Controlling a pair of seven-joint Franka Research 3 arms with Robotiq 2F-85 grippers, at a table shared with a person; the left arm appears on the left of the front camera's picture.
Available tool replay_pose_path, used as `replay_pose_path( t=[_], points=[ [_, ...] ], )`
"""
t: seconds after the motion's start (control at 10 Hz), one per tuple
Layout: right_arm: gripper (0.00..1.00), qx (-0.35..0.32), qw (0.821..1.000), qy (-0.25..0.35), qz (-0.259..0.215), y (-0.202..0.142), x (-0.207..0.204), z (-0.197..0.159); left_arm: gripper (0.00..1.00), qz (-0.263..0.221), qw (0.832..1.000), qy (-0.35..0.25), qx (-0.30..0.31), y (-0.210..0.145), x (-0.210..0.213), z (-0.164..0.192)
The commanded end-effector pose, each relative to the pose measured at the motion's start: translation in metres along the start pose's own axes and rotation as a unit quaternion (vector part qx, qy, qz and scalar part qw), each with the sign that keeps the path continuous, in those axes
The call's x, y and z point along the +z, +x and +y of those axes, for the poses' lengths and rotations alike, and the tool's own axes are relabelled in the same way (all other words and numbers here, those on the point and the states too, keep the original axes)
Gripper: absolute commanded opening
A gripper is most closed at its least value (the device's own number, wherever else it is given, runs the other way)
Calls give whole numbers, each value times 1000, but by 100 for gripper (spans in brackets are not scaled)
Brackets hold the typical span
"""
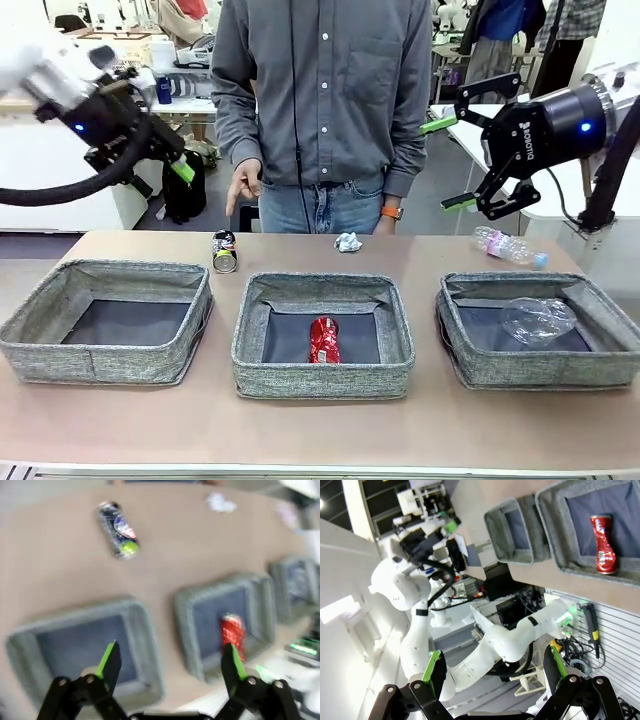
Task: Sort the waste into the appropriate baskets.
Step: Pick up the waste item pointed out by the person.
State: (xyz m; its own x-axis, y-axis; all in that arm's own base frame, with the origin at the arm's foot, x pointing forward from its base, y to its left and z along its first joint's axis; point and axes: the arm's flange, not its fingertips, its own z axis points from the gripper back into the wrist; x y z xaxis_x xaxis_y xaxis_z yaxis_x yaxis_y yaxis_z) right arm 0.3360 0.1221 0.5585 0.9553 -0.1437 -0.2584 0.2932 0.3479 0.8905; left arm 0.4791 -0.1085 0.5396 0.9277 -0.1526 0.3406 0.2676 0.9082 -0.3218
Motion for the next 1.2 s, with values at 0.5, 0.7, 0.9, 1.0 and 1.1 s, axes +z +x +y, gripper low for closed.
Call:
replay_pose_path(
  t=[0.5,0.7,0.9,1.0,1.1],
  points=[
    [100,10,1000,14,4,2,-2,2,100,12,990,105,91,94,-154,-9],
    [100,10,1000,14,4,2,-2,2,100,-15,982,110,150,110,-202,17],
    [100,10,1000,14,4,2,-2,2,100,-19,976,118,181,102,-217,30],
    [100,10,1000,14,4,2,-2,2,100,-19,975,117,190,99,-219,32],
    [100,10,1000,14,4,2,-2,2,100,-17,974,106,198,96,-223,33]
  ],
)
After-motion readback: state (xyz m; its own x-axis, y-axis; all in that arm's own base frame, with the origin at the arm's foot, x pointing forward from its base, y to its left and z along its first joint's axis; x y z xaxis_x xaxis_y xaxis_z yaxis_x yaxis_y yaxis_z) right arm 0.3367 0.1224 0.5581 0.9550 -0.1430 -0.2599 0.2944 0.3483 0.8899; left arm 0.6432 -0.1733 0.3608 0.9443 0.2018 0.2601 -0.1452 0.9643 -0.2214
